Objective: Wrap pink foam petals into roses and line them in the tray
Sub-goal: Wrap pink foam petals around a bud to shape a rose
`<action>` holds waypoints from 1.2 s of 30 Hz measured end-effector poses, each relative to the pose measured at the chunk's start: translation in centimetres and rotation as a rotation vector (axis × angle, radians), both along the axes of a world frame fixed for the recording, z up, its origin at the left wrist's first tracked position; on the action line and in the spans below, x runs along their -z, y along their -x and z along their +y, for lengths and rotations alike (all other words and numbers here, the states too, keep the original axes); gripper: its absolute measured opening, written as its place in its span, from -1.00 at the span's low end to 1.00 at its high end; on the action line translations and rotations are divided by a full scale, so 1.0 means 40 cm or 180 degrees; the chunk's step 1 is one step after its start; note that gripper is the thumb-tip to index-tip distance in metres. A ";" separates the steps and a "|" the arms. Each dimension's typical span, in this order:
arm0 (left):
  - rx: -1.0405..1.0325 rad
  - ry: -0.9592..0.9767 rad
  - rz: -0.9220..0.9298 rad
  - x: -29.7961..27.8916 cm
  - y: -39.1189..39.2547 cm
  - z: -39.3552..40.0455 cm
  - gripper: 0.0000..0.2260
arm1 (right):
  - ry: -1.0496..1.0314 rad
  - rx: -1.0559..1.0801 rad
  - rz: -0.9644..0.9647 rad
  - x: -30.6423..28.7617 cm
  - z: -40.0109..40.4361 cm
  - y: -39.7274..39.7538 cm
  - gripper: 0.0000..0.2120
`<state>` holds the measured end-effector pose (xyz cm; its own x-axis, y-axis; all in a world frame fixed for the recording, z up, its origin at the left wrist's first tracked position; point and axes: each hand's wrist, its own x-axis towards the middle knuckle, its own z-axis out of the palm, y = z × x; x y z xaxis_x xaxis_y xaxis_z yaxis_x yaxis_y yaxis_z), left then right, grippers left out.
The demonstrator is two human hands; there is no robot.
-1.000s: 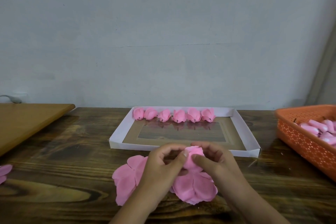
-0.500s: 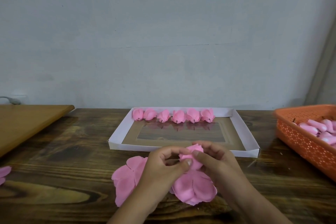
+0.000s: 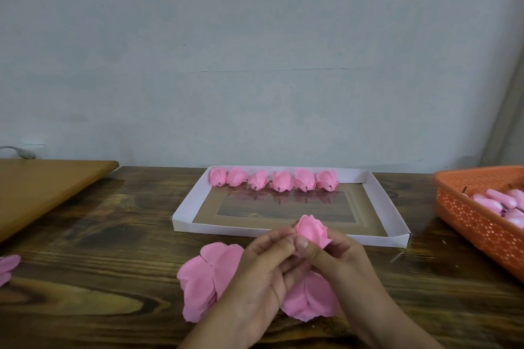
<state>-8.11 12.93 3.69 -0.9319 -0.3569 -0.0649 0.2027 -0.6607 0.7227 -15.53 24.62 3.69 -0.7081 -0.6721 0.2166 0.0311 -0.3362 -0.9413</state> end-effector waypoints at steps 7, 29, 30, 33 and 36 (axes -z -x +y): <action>-0.0135 0.0980 -0.0276 -0.003 -0.005 -0.026 -0.87 | -0.0122 0.0306 0.0441 0.002 -0.007 0.004 -0.89; 0.0062 0.2427 0.0029 -0.007 -0.020 -0.009 -0.65 | -0.1109 0.0692 0.2412 0.013 0.005 -0.025 -0.72; -0.0013 0.2345 -0.0009 -0.008 -0.020 -0.005 -0.70 | -0.1093 0.0712 0.2334 0.011 0.004 -0.028 -0.68; -0.0163 0.1933 -0.0179 -0.011 -0.019 -0.005 -0.77 | -0.0971 0.0655 0.2141 -0.001 -0.002 -0.042 -0.57; -0.0216 0.1160 -0.0285 -0.016 -0.018 0.001 -0.71 | -0.0985 0.0547 0.2135 -0.005 -0.007 -0.055 -0.35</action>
